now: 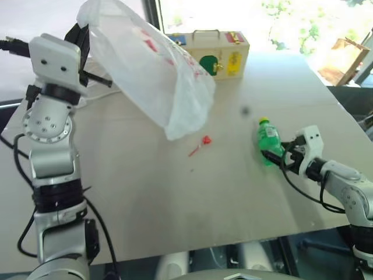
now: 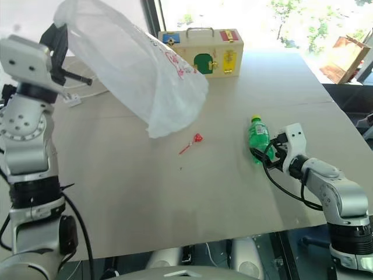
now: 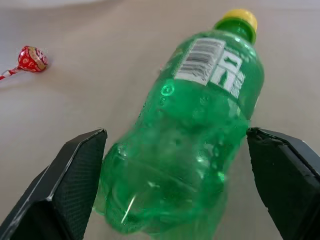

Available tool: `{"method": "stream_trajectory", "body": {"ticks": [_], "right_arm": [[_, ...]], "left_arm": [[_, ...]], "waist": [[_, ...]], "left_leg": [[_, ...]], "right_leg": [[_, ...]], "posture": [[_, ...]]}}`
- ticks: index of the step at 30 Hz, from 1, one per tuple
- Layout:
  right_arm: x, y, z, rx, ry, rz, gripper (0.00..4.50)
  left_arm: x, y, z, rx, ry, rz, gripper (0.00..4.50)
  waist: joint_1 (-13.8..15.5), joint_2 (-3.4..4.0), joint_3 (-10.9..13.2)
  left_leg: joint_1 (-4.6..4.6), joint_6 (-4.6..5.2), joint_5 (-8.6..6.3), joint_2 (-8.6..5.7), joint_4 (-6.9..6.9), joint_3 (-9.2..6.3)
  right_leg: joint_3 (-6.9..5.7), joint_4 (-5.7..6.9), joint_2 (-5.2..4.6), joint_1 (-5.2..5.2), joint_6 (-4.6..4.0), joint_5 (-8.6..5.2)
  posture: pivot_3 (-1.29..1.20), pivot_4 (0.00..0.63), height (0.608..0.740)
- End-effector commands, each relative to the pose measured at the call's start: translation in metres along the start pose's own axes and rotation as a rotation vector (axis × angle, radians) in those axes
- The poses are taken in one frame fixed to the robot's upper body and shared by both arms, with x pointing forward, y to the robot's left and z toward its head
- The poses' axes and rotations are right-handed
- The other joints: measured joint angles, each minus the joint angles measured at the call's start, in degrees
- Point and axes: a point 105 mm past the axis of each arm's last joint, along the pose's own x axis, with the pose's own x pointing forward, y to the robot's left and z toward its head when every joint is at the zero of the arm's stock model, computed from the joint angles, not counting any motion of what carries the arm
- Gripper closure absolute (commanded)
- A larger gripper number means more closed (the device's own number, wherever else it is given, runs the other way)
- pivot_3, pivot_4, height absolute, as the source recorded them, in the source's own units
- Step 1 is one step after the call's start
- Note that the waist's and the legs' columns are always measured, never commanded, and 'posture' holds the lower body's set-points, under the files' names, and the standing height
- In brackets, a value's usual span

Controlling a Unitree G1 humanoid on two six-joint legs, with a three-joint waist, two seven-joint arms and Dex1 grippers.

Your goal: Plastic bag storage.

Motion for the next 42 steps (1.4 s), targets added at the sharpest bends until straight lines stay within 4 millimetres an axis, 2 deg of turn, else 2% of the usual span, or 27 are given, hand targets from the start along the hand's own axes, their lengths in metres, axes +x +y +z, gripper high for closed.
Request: {"method": "stream_trajectory", "body": {"ticks": [1,3,5,8,9,11,12,14,17,18,20,22,25,27,30,32,35,39,42], "right_arm": [[0.001,0.001,-0.003,-0.025,0.059,-0.009,0.0],[0.004,0.001,-0.007,-0.043,0.082,-0.011,0.0],[0.009,0.0,-0.009,-0.041,0.095,-0.016,0.0],[0.015,-0.002,-0.012,-0.046,0.114,-0.028,0.0],[0.016,-0.003,-0.012,-0.051,0.109,-0.034,0.5],[0.018,-0.006,-0.005,-0.062,0.072,-0.042,1.22],[0.018,-0.008,-0.001,-0.069,0.052,-0.049,1.38],[0.019,-0.007,0.011,-0.099,-0.017,-0.032,1.38],[0.02,0.001,0.025,-0.124,-0.109,0.028,1.38],[0.02,0.006,0.031,-0.129,-0.145,0.061,1.38],[0.012,0.031,0.046,-0.115,-0.239,0.221,1.38],[0.001,0.059,0.057,-0.091,-0.297,0.402,1.38],[-0.013,0.087,0.069,-0.06,-0.325,0.579,1.38],[-0.022,0.106,0.076,-0.052,-0.319,0.697,1.38],[-0.029,0.132,0.072,-0.092,-0.234,0.856,1.38],[-0.02,0.143,0.061,-0.143,-0.144,0.907,1.38],[0.002,0.149,0.05,-0.215,-0.061,0.906,1.38],[0.027,0.161,0.052,-0.25,-0.031,0.926,1.38],[0.078,0.158,0.065,-0.221,-0.028,0.754,1.38]], "left_arm": [[-0.034,-0.034,0.012,-0.106,0.012,-0.146,4.48],[-0.063,-0.068,0.012,-0.32,0.089,-0.256,4.48],[-0.084,-0.088,0.01,-0.448,0.164,-0.323,4.48],[-0.113,-0.106,0.006,-0.678,0.276,-0.355,4.48],[-0.121,-0.109,0.007,-0.745,0.296,-0.362,4.5],[-0.134,-0.107,0.003,-0.853,0.337,-0.343,4.5],[-0.139,-0.103,0.001,-0.893,0.341,-0.324,4.5],[-0.149,-0.094,-0.007,-0.943,0.371,-0.273,4.5],[-0.158,-0.078,-0.009,-1.077,0.338,-0.193,4.5],[-0.159,-0.072,-0.008,-1.121,0.318,-0.162,4.5],[-0.159,-0.056,-0.007,-1.202,0.264,-0.093,4.5],[-0.16,-0.048,-0.003,-1.321,0.22,-0.064,4.5],[-0.164,-0.055,0.003,-1.416,0.232,-0.117,4.5],[-0.163,-0.06,0.008,-1.462,0.231,-0.141,4.5],[-0.158,-0.066,0.017,-1.539,0.208,-0.168,4.5],[-0.153,-0.071,0.024,-1.581,0.186,-0.19,4.5],[-0.148,-0.08,0.033,-1.626,0.173,-0.238,4.5],[-0.148,-0.092,0.047,-1.666,0.173,-0.299,4.5],[-0.155,-0.102,0.06,-1.697,0.187,-0.359,4.5]], "waist": [[0.11,0.01,-0.01],[-0.16,0.03,-0.02],[-0.1,-0.08,0.02],[-0.14,-0.09,0.02],[-0.13,-0.09,0.02],[-0.21,-0.08,0.01],[-0.23,-0.08,0.02],[-0.16,-0.08,0.02],[-0.2,-0.01,0.06],[-0.18,0.01,0.08],[-0.21,0.01,0.1],[-0.28,0.05,0.11],[-0.25,0.06,0.1],[-0.26,0.06,0.11],[-0.06,0.05,0.11],[-0.13,0.01,0.08],[-0.28,0.01,0.08],[-0.55,0.02,0.09],[-1.58,0.0,0.08]], "left_leg": [[-0.01,0.04,-0.02,-0.02,0.0,-0.01],[0.02,0.09,-0.06,0.0,-0.01,0.07],[0.02,0.13,-0.09,0.02,-0.01,0.13],[-0.01,0.13,-0.09,0.05,0.0,0.02],[0.04,0.13,-0.09,0.07,0.0,0.03],[0.09,0.13,-0.08,0.08,0.0,0.04],[0.11,0.13,-0.08,0.08,0.01,0.04],[0.1,0.13,-0.08,0.08,0.04,0.04],[0.07,0.13,-0.08,0.07,0.07,0.07],[0.05,0.13,-0.08,0.06,0.07,0.1],[-0.11,0.13,-0.09,0.07,0.06,0.08],[-0.33,0.14,-0.09,0.09,0.04,0.04],[-0.8,0.13,-0.07,0.08,0.06,-0.04],[-0.8,0.14,-0.08,0.07,0.09,-0.02],[-0.82,0.14,-0.08,0.04,0.09,-0.04],[-0.81,0.14,-0.08,0.04,0.11,-0.05],[-0.76,0.14,-0.08,0.05,0.11,-0.06],[-0.78,0.12,-0.06,0.01,0.13,-0.02],[-0.78,0.09,-0.05,-0.06,0.13,0.04]], "right_leg": [[-0.05,0.01,-0.07,0.0,-0.12,-0.07],[0.0,-0.04,-0.12,0.01,-0.13,-0.08],[0.05,-0.04,-0.16,0.0,-0.12,-0.08],[-0.05,-0.04,-0.1,-0.02,-0.21,-0.13],[-0.04,-0.02,-0.07,-0.01,-0.22,-0.14],[-0.03,0.01,-0.07,0.0,-0.22,-0.14],[-0.02,0.02,-0.07,0.0,-0.21,-0.15],[-0.02,0.02,-0.07,-0.01,-0.21,-0.15],[0.0,0.02,-0.08,-0.04,-0.21,-0.16],[0.02,0.02,-0.08,-0.08,-0.21,-0.15],[0.01,0.02,-0.07,-0.24,-0.23,-0.15],[0.01,0.03,0.0,-0.45,-0.24,-0.15],[0.01,0.06,0.03,-0.88,-0.06,-0.03],[0.01,0.04,0.03,-0.87,-0.1,-0.06],[-0.01,0.0,0.0,-0.86,-0.24,-0.14],[-0.02,0.0,-0.01,-0.84,-0.25,-0.14],[-0.02,0.04,0.02,-0.84,-0.26,-0.14],[0.02,0.06,0.05,-0.86,-0.27,-0.13],[0.07,0.05,0.1,-0.87,-0.27,-0.13]], "posture": [[0.0,0.15,0.74],[0.0,0.15,0.74],[0.0,0.15,0.74],[0.0,0.15,0.74],[0.0,0.15,0.74],[0.0,0.15,0.74],[0.0,0.15,0.74],[0.0,0.15,0.74],[0.0,0.15,0.74],[0.0,0.15,0.74],[0.0,0.15,0.74],[0.0,0.15,0.74],[0.0,0.15,0.74],[0.0,0.15,0.74],[0.0,0.15,0.74],[0.0,0.15,0.74],[0.0,0.15,0.74],[0.0,0.15,0.74],[0.0,0.15,0.74]]}}
